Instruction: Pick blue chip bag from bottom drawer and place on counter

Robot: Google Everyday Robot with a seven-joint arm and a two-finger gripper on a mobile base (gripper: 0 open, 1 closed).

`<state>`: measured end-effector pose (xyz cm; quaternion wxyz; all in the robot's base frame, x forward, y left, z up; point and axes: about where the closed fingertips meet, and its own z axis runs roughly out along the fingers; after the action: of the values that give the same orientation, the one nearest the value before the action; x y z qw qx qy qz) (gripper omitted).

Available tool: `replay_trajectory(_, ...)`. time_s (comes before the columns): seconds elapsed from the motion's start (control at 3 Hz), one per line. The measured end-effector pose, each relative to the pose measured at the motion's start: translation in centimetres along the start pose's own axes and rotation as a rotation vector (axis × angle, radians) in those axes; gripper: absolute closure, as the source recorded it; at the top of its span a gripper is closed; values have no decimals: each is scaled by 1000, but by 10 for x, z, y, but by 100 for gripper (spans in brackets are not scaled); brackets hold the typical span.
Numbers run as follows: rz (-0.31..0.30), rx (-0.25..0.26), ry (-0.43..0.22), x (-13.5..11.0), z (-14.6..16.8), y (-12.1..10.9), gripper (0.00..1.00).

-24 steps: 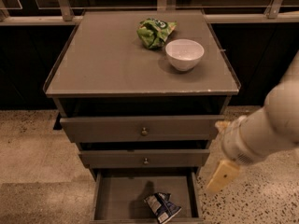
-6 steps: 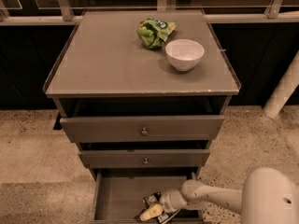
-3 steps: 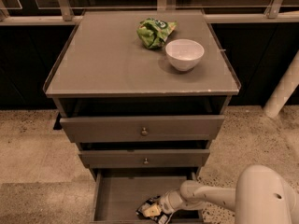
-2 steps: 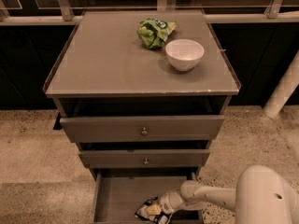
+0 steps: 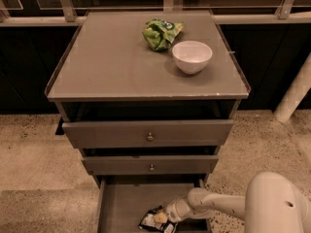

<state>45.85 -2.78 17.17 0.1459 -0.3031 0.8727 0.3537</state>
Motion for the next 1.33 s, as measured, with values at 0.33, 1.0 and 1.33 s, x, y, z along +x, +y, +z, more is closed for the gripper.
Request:
replay_trajectory(0.33,0,0,0,0,0,0,100)
replay_trajectory(1.0,-139,-180,-120,-47,-82,58,100)
replay_trajectory(1.33,-234,-252,-162,-87,-162,103,100)
